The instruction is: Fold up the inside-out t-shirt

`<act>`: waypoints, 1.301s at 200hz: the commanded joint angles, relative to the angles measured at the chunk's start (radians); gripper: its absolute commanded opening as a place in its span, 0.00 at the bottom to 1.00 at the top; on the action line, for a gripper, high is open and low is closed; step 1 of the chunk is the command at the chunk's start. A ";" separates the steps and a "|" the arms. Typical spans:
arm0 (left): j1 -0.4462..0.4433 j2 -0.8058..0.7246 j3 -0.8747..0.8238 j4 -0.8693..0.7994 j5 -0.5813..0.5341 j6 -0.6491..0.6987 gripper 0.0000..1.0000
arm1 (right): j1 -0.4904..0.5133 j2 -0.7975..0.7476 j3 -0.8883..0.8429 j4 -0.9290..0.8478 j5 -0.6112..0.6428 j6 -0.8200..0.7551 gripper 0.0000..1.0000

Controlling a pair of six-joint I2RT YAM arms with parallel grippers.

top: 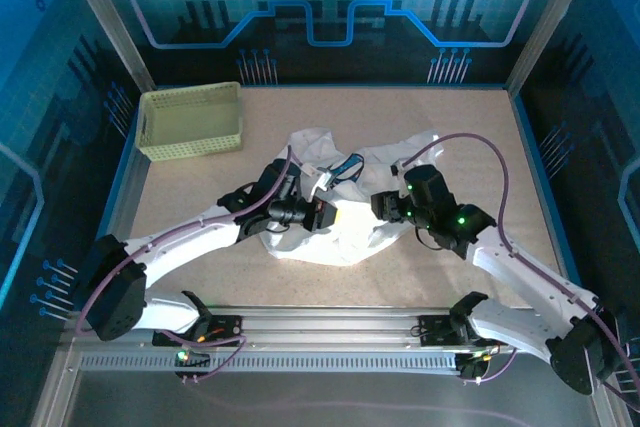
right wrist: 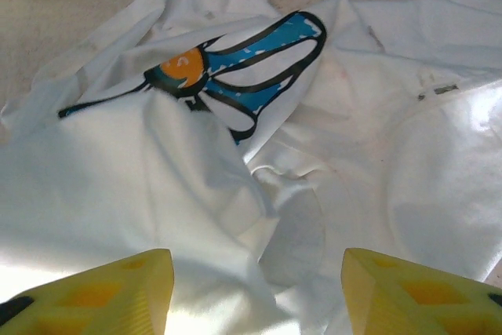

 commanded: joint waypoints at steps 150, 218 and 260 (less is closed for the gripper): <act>0.053 -0.017 0.029 -0.031 0.045 0.037 0.00 | -0.020 0.088 -0.097 0.197 -0.103 -0.203 0.54; 0.072 -0.015 0.038 -0.046 0.025 0.039 0.00 | -0.023 0.022 -0.071 0.140 -0.022 -0.167 0.00; 0.073 -0.035 0.070 -0.152 -0.142 0.027 0.33 | -0.085 -0.083 0.069 -0.125 0.301 0.011 0.00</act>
